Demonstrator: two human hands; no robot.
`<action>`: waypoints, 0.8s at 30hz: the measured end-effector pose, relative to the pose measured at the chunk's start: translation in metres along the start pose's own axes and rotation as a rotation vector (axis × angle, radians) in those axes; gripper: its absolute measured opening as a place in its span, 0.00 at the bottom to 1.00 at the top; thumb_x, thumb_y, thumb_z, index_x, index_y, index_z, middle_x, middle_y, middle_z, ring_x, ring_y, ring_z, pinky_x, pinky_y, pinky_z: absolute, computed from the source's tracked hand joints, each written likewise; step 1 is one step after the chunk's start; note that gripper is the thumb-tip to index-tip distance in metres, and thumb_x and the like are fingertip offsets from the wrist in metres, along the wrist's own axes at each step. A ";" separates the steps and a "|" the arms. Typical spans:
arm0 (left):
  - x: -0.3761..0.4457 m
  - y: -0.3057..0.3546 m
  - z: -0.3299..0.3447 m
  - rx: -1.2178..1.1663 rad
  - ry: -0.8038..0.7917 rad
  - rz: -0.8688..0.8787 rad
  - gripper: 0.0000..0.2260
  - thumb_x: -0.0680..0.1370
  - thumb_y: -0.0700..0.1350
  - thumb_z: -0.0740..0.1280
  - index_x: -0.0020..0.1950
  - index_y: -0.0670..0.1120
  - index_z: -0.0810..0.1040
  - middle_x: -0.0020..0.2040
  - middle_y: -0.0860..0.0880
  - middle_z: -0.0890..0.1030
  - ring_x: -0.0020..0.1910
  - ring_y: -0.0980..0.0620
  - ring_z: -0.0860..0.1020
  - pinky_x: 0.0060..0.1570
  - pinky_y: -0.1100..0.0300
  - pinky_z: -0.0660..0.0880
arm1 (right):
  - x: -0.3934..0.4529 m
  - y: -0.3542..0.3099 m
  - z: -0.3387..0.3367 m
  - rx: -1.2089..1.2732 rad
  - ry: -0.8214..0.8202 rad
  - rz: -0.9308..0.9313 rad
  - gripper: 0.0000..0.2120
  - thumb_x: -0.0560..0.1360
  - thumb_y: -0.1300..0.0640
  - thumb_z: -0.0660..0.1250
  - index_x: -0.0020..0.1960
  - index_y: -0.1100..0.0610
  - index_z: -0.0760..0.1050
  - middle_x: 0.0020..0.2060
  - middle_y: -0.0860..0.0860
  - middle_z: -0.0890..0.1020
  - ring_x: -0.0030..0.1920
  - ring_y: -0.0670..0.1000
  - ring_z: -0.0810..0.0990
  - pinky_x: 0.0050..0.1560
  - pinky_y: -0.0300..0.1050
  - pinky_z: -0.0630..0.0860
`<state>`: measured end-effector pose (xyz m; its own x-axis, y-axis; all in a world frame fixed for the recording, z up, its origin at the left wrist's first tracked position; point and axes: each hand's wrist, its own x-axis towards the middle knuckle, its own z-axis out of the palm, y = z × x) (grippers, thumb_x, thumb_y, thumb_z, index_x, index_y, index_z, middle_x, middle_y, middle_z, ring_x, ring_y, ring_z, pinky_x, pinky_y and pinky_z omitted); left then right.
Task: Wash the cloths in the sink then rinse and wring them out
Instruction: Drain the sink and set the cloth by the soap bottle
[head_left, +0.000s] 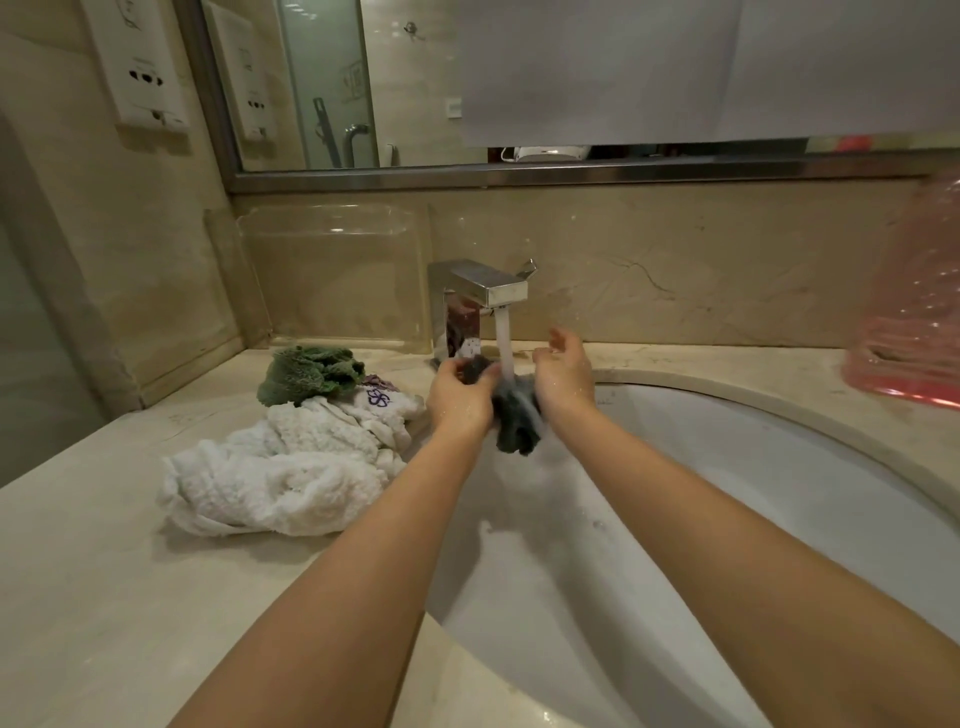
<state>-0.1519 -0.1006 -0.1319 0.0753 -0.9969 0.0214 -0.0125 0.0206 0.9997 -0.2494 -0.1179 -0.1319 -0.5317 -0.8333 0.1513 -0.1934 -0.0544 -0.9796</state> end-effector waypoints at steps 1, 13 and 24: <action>0.000 0.000 -0.001 -0.022 -0.008 0.009 0.10 0.79 0.42 0.67 0.59 0.48 0.74 0.58 0.46 0.79 0.55 0.44 0.79 0.54 0.45 0.79 | 0.006 -0.008 -0.002 -0.046 -0.037 -0.044 0.27 0.79 0.66 0.58 0.75 0.50 0.60 0.73 0.51 0.66 0.69 0.54 0.69 0.68 0.53 0.70; 0.003 -0.006 0.004 0.061 -0.107 0.070 0.16 0.71 0.41 0.76 0.57 0.48 0.78 0.50 0.53 0.79 0.54 0.51 0.77 0.59 0.55 0.74 | 0.047 -0.072 -0.011 -1.047 -0.123 -0.537 0.27 0.78 0.66 0.61 0.75 0.58 0.59 0.70 0.56 0.67 0.69 0.58 0.65 0.68 0.52 0.62; 0.006 -0.009 0.002 0.043 -0.073 0.132 0.11 0.72 0.40 0.75 0.48 0.51 0.76 0.48 0.53 0.79 0.53 0.51 0.78 0.58 0.57 0.75 | 0.040 -0.053 -0.004 -1.219 0.057 -0.598 0.21 0.74 0.66 0.63 0.66 0.58 0.66 0.63 0.56 0.73 0.64 0.56 0.69 0.62 0.48 0.66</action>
<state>-0.1538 -0.1074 -0.1407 -0.0030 -0.9886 0.1505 -0.0606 0.1504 0.9868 -0.2636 -0.1464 -0.0735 -0.1377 -0.8289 0.5423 -0.9890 0.1452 -0.0291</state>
